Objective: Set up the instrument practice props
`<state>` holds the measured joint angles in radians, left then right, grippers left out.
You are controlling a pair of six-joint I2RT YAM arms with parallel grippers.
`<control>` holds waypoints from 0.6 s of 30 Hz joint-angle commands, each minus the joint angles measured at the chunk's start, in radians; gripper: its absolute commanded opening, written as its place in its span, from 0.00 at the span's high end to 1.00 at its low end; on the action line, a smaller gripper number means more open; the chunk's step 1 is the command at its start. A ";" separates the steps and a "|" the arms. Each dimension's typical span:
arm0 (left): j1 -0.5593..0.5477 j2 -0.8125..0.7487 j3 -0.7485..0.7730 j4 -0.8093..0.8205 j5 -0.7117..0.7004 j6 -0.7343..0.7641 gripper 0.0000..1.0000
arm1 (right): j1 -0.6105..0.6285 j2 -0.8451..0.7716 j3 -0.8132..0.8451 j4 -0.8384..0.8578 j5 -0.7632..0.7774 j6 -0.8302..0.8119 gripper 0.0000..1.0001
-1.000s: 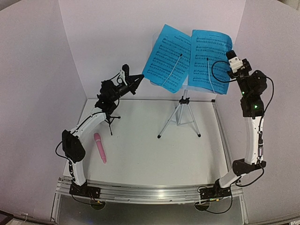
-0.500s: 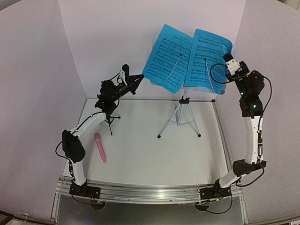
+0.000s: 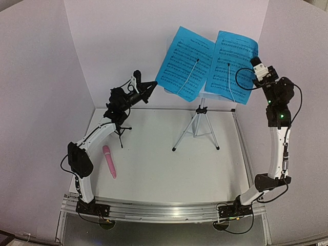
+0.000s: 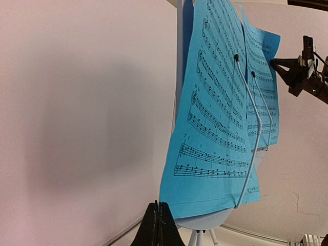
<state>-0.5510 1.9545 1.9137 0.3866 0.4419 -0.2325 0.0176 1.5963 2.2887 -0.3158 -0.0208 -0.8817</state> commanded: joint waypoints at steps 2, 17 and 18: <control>-0.003 -0.058 0.008 0.041 -0.002 0.013 1.00 | -0.004 0.007 -0.001 0.009 -0.028 0.011 1.00; -0.003 -0.059 0.007 0.041 0.010 0.008 1.00 | -0.017 -0.002 -0.033 0.006 0.006 0.109 0.59; -0.003 -0.059 0.007 0.041 0.012 0.007 1.00 | -0.033 -0.012 -0.047 0.006 0.003 0.129 0.58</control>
<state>-0.5510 1.9545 1.9137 0.3866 0.4427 -0.2326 0.0102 1.6127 2.2761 -0.3154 -0.0300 -0.8409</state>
